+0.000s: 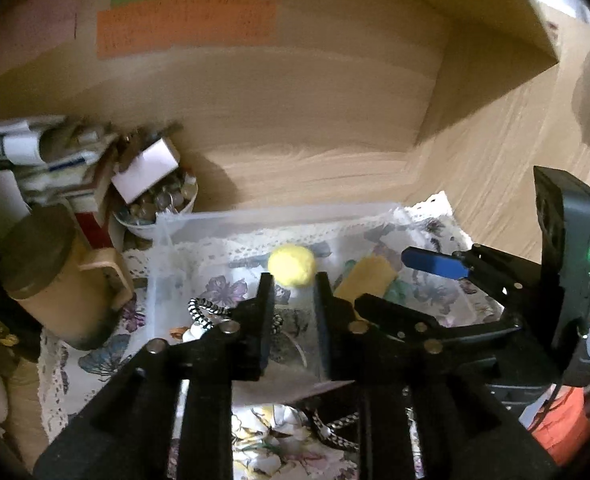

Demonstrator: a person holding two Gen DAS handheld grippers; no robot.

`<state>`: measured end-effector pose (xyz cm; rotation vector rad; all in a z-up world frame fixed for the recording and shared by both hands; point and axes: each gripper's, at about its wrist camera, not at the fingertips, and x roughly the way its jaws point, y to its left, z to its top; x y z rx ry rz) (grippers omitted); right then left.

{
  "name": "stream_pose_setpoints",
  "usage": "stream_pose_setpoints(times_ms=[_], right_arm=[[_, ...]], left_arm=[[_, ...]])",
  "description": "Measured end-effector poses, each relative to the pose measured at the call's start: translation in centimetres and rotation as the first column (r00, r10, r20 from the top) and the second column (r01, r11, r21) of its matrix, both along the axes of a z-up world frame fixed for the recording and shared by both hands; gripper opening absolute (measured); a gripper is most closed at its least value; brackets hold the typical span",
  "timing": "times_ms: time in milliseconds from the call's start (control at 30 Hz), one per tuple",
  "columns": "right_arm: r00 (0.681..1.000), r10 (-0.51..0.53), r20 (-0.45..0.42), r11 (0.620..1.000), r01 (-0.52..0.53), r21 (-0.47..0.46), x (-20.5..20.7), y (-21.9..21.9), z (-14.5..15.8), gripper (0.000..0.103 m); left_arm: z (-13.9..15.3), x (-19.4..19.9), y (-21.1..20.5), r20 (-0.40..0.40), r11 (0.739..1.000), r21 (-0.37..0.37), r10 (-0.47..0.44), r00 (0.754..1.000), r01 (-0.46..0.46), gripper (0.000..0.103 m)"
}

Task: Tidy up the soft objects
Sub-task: 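Drop the cord into the box with the left tool while the right tool places the sponge in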

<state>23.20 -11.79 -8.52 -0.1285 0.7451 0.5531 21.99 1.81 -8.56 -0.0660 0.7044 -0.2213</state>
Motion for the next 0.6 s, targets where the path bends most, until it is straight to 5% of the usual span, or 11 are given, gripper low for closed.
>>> stream_pose_setpoints(times_ms=[267, 600], right_arm=[[0.992, -0.016, 0.128, 1.0, 0.014, 0.019, -3.4, -1.4, 3.5, 0.08], [0.989, -0.032, 0.147, 0.999, 0.027, 0.035, -7.2, -2.5, 3.1, 0.091]], left_arm=[[2.5, -4.0, 0.2, 0.098, 0.999, 0.027, 0.021, 0.995, -0.023, 0.054], [1.1, -8.3, 1.3, 0.103, 0.996, 0.06, 0.063, 0.993, -0.07, 0.069]])
